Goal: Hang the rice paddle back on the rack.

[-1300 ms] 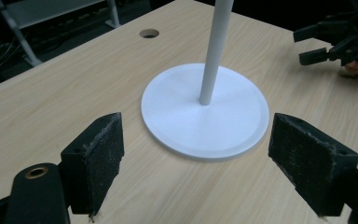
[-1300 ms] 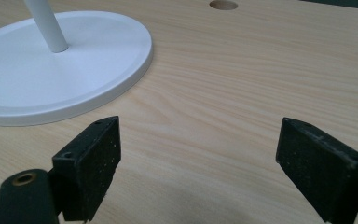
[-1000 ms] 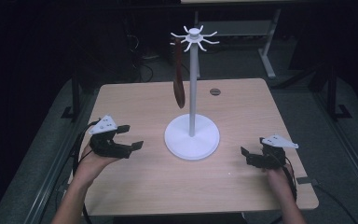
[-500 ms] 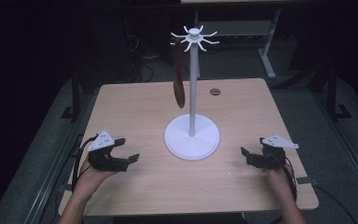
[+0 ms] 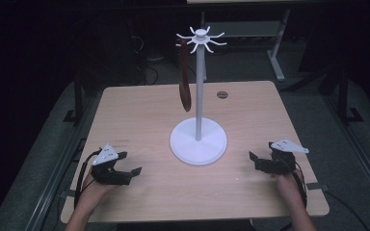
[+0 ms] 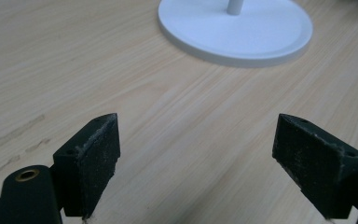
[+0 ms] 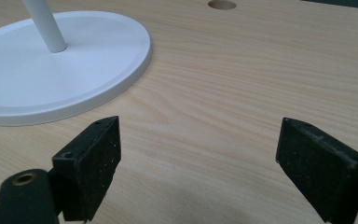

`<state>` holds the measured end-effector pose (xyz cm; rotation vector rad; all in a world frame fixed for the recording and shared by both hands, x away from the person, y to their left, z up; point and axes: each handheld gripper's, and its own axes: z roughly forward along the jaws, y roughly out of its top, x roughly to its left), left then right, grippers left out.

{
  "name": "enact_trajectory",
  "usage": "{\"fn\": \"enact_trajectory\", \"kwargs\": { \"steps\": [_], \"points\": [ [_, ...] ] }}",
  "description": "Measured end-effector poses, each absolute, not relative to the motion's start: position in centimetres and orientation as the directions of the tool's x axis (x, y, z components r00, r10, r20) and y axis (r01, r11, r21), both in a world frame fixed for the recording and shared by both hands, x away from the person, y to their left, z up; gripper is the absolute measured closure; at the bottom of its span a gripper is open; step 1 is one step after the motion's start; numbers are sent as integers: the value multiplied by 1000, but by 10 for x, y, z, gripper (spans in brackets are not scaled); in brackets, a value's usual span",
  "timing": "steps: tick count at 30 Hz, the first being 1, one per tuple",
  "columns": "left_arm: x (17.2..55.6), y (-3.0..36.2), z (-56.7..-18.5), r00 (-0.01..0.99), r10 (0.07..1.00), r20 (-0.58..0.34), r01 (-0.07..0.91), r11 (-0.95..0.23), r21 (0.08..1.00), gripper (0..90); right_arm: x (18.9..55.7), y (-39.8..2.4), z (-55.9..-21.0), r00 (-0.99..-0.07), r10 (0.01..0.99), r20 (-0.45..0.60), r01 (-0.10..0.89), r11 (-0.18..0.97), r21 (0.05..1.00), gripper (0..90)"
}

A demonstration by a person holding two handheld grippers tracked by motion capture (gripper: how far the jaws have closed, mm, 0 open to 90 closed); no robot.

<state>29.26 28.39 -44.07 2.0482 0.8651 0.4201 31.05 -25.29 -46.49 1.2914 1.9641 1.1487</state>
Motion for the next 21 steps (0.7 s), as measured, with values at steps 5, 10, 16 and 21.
{"fn": "enact_trajectory", "kwargs": {
  "steps": [5, 10, 16, 21],
  "points": [
    [293, 289, -450, 700, 714, -16, 440, -413, 797, 142, 311, -252, -465, -415, 910, 26, 471, 190, 861, 137],
    [294, 295, -458, 691, 723, -3, 458, -435, 775, 142, 311, -251, -466, -421, 907, 25, 475, 197, 857, 137],
    [294, 297, -457, 680, 733, -15, 465, -415, 782, 142, 311, -251, -466, -421, 907, 24, 474, 197, 858, 137],
    [295, 297, -458, 683, 731, -8, 460, -420, 782, 142, 311, -251, -466, -423, 906, 23, 473, 199, 858, 137]
  ]
}}
